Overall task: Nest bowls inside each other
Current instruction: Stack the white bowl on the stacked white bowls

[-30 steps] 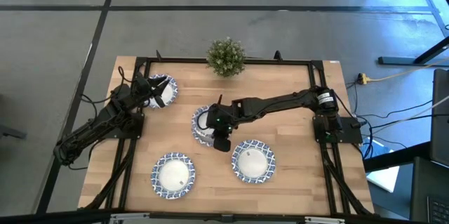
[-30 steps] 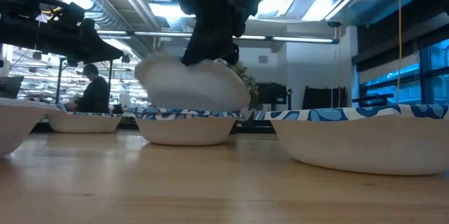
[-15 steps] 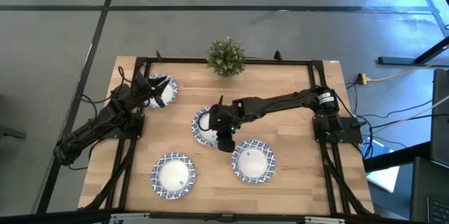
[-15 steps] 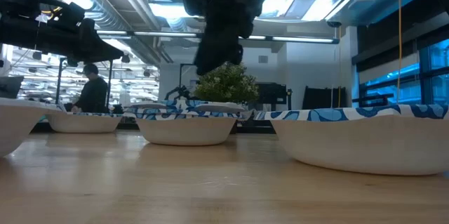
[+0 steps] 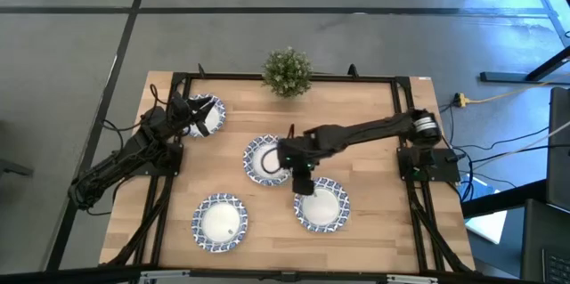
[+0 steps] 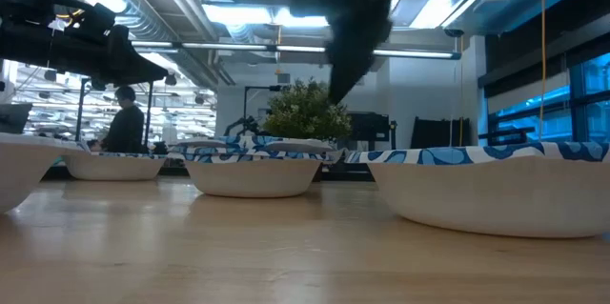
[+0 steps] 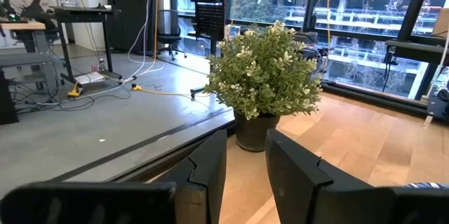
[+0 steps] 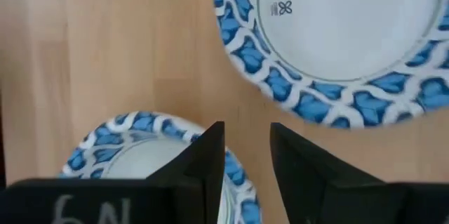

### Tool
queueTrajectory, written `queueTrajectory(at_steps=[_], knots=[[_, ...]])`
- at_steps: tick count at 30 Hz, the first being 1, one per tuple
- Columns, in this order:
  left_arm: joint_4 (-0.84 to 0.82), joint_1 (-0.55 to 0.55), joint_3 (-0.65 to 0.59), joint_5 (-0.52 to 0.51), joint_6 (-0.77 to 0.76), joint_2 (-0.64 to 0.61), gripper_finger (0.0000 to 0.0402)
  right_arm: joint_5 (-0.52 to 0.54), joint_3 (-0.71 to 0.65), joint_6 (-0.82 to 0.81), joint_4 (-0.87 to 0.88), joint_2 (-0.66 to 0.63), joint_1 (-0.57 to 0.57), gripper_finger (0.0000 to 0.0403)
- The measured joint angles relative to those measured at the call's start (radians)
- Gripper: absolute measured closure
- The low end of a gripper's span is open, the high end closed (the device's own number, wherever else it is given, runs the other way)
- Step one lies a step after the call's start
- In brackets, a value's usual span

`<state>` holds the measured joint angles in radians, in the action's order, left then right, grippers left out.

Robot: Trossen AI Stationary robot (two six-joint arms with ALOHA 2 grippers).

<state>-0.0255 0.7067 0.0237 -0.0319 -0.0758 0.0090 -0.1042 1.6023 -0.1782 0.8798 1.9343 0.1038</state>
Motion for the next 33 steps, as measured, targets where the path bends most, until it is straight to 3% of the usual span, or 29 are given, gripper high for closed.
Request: queueTrajectory(at_steps=[5, 16, 25, 33], knots=[[0.000, 0.000, 0.000, -0.003, 0.000, 0.000, 0.0306, 0.066, -0.160, -0.083, -0.100, -0.162, -0.005, 0.0287], [0.000, 0.000, 0.000, -0.004, 0.000, 0.004, 0.0306, 0.061, -0.615, -0.282, -0.490, -0.394, 0.066, 0.0287], [0.000, 0.000, 0.000, 0.005, -0.001, 0.005, 0.0306, 0.032, -0.738, -0.390, -0.543, -0.422, 0.117, 0.0287], [-0.002, 0.000, 0.000, 0.023, -0.001, 0.006, 0.0306, 0.062, -0.773, -0.391, -0.556, -0.422, 0.129, 0.0287]])
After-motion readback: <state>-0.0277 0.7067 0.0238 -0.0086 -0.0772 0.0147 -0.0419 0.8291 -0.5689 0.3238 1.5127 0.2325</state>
